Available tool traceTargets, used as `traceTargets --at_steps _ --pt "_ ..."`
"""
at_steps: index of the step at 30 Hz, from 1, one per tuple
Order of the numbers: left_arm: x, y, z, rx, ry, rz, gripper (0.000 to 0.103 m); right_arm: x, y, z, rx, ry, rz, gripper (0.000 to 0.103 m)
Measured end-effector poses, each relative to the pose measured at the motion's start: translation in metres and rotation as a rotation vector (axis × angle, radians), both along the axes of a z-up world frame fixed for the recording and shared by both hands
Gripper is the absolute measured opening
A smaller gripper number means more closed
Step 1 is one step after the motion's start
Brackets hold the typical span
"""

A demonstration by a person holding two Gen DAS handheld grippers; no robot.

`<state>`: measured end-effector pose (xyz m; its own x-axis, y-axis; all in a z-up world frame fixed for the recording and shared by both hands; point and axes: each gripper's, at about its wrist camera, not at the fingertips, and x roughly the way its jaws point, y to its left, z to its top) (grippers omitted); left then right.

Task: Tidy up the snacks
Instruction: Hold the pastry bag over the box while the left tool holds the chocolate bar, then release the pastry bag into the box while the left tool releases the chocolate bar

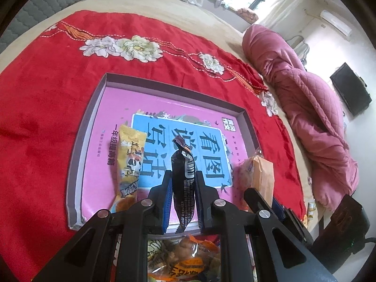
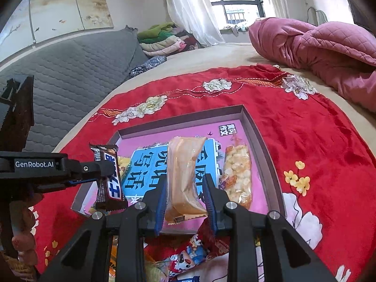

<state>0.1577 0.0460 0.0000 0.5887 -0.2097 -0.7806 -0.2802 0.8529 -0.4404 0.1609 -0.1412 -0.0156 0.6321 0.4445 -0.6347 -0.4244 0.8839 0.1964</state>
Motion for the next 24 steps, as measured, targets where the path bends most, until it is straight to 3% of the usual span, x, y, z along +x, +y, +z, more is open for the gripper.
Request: traceTargets --at_steps 24 --pt "0.005 -0.001 -0.014 -0.008 0.029 -0.010 0.018 0.009 0.011 -0.020 -0.063 0.026 0.006 0.030"
